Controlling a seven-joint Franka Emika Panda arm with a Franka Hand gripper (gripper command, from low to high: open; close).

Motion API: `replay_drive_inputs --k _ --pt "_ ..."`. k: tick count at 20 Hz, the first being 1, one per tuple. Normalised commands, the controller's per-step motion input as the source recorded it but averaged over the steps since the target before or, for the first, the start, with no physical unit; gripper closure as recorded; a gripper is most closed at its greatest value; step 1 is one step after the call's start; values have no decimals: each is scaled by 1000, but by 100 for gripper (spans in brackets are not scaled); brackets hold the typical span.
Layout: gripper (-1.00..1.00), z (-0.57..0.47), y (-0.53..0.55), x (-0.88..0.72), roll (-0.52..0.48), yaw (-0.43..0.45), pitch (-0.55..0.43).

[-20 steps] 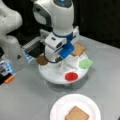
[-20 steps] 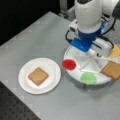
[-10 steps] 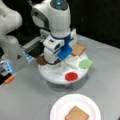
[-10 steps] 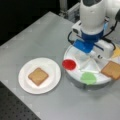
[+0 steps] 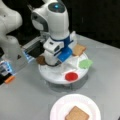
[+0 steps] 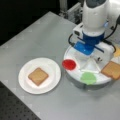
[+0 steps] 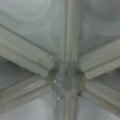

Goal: Ingredient selection for cheeseburger or sandwich

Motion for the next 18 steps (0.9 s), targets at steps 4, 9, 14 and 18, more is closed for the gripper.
replay_drive_inputs --k 4,9,14,18 --pt "-100 -161 67 -142 112 -2 -183" --pt "-100 -145 44 -168 131 15 -168" --pt "-100 -163 1 -202 140 26 -175" --pt "-100 -181 1 -206 146 8 -187"
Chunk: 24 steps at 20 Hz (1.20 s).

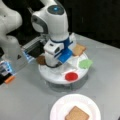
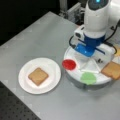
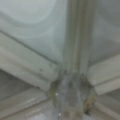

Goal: Ingredient selection for cheeseburger or sandwich

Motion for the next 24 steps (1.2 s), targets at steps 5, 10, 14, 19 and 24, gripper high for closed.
replay_drive_inputs --k 5,10,14,19,24 --pt "-100 -184 37 -159 137 3 -187" --pt "-100 -197 53 -118 127 15 -181" --pt "-100 -201 12 -141 120 51 -154" --pt "-100 -210 -6 -184 112 181 -138" --pt "-100 -112 -22 -196 81 430 -46"
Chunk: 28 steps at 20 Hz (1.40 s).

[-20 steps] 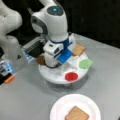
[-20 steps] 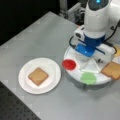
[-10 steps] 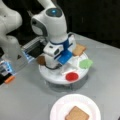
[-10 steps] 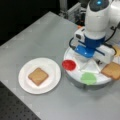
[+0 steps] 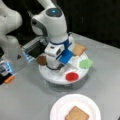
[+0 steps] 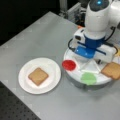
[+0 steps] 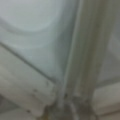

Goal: Ingredient selection for cheeseburger or sandwich

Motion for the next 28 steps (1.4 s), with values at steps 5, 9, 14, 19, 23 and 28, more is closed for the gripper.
replay_drive_inputs --k 5,9,14,19,23,28 --pt "-100 4 -40 -127 34 399 12" --pt "-100 14 -111 -65 15 428 27" --pt "-100 45 -197 48 29 548 86" --pt "-100 123 -267 260 -26 701 124" --pt "-100 124 -274 443 -57 762 181" --pt "-100 134 -281 522 -73 597 236"
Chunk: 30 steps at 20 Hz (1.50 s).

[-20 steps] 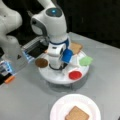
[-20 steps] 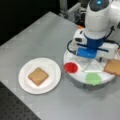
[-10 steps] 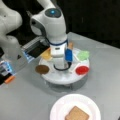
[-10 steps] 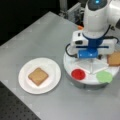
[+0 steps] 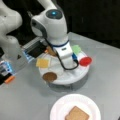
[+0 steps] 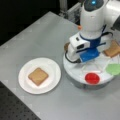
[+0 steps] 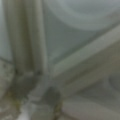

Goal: Ingredient selection for cheeseburger or sandwich

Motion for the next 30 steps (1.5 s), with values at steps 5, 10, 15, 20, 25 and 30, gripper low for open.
replay_drive_inputs --k 5,10,15,20,25,30 --pt "-100 124 -286 540 -73 338 200" --pt "-100 132 -276 509 -80 189 117" --pt "-100 180 -245 484 -119 55 77" --pt "-100 342 -156 426 -142 -20 127" --pt "-100 460 -75 399 -97 3 219" --pt "-100 291 -49 297 -72 -1 249"
